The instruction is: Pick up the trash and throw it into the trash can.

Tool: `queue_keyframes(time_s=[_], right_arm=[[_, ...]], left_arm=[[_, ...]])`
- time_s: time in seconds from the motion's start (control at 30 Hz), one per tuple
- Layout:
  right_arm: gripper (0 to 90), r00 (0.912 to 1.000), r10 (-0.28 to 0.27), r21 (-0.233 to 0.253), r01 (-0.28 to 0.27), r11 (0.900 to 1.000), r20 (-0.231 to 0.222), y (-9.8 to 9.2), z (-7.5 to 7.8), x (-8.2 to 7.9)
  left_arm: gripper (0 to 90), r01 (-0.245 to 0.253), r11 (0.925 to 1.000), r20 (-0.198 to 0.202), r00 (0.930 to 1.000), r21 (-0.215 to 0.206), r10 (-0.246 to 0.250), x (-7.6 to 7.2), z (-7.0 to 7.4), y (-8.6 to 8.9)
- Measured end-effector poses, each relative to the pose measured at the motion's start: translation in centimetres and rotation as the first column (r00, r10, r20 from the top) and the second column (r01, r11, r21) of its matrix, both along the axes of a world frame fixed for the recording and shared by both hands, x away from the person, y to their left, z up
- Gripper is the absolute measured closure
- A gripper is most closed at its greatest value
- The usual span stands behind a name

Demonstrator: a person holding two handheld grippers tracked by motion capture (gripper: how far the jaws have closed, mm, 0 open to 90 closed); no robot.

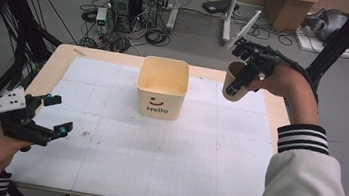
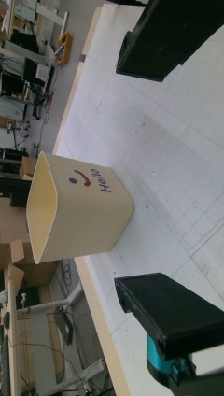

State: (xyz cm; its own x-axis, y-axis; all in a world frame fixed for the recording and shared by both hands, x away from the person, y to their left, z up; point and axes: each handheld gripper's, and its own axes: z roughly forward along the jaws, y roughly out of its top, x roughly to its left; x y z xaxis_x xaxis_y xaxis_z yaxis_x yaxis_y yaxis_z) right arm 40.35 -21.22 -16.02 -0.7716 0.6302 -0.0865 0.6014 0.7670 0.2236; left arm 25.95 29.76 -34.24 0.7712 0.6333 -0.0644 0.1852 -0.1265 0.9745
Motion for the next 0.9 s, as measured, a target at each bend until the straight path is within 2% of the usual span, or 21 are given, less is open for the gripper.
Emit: queue_keyframes(time_s=[0.23, 0.53, 0.9], right_arm=[[34.0, 0.9998, 0.014, -0.003, -0.014, 1.0, 0.016, 0.4, 1.7, 0.1], [34.1, 0.9994, 0.028, -0.007, -0.028, 1.0, 0.02, 1.1, 2.2, 0.3], [34.4, 0.9957, 0.089, 0.003, -0.089, 0.996, 0.027, 4.2, 2.6, 2.0]], left_arm=[[1.7, -0.002, 1.0, -0.002, 1.0, -0.002, 0.002, 0.0, 0.0, 0.0], [1.7, 0.0, 1.0, 0.0, 1.0, -0.004, 0.0, 0.0, 0.0, 0.1], [1.7, 0.0, 0.9999, 0.0, 1.0, -0.014, 0.0, 0.0, 0.0, 0.3]])
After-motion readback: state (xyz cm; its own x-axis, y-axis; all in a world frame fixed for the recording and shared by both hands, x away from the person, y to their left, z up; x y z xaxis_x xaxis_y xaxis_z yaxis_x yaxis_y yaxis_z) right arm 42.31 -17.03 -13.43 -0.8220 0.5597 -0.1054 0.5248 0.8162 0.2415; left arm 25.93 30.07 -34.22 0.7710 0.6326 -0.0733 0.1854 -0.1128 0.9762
